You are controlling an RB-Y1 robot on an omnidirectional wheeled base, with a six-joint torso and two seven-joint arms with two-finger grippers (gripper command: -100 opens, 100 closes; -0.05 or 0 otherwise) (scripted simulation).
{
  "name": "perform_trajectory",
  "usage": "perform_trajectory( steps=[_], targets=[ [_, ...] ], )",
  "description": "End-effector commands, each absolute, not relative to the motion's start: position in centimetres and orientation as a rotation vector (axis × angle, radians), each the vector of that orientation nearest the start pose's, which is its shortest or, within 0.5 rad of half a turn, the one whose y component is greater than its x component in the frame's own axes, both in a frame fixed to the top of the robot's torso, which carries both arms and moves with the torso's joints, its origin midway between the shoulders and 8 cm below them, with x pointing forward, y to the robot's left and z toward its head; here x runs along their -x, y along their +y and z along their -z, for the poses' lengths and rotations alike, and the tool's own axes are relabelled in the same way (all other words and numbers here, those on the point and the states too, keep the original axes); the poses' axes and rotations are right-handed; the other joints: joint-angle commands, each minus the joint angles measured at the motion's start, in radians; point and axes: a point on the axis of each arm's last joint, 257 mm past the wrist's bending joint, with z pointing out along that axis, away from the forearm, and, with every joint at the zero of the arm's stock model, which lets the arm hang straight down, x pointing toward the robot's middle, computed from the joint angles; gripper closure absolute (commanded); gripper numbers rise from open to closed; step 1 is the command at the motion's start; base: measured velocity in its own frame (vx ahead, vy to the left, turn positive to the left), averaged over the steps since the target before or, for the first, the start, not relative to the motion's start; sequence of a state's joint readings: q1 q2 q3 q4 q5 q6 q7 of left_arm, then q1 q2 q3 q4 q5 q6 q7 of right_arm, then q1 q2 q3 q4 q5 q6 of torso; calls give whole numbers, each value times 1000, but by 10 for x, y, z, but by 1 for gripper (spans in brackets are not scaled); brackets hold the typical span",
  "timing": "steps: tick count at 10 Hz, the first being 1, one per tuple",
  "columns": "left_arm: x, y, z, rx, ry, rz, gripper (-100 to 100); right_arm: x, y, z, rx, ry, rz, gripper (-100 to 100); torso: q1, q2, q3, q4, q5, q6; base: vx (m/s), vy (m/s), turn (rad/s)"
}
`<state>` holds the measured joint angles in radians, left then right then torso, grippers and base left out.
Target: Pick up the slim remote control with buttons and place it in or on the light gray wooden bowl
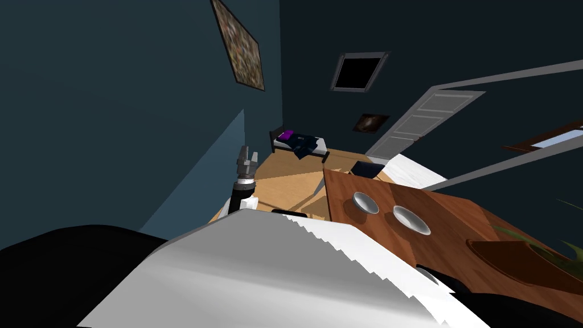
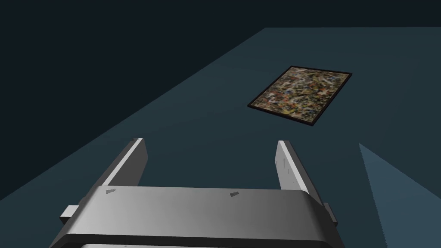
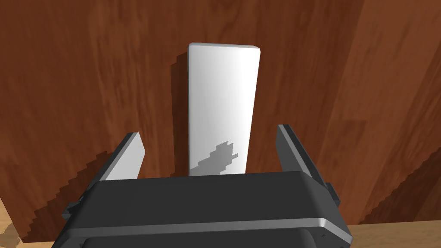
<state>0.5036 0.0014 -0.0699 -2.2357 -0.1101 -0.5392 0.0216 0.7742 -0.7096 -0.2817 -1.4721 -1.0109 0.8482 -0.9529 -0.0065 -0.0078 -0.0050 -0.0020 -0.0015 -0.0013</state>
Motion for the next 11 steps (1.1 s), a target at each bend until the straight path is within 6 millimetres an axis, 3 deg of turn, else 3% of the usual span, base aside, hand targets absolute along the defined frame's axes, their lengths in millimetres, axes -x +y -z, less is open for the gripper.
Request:
perform_trajectory(
  steps=[1,4,5,6,7,8,10,11],
  targets=[
    [-350,242,-10,608,684,1325,0,-12,-556,483,3208,120,164,-100,0,0,0,0,0,0,117,-26,-85],
    [-350,242,-10,608,684,1325,0,33,-548,487,3162,284,37,-100,0,1,1,0,0,1,118,-32,-117],
    [-350,242,-10,608,684,1325,0,42,-546,488,3152,318,11,-100,0,2,1,0,0,0,88,-29,-67],
    [-350,242,-10,608,684,1325,0,37,-547,488,3160,290,31,-100,0,3,2,1,0,0,34,-13,-11],
    [-350,242,-10,608,684,1325,0,38,-547,488,3158,298,26,0,1,5,3,1,0,0,7,-2,4],
    [-350,242,-10,608,684,1325,0,40,-544,499,3162,295,30,-100,1,7,4,2,0,0,14,-12,-21],
    [-350,242,-10,608,684,1325,0,41,-543,502,3161,298,28,-100,0,8,4,2,0,0,18,-15,-10],
    [-350,242,-10,608,684,1325,0,41,-542,502,3162,295,29,100,1,8,5,2,0,0,0,0,0]
  ],
)
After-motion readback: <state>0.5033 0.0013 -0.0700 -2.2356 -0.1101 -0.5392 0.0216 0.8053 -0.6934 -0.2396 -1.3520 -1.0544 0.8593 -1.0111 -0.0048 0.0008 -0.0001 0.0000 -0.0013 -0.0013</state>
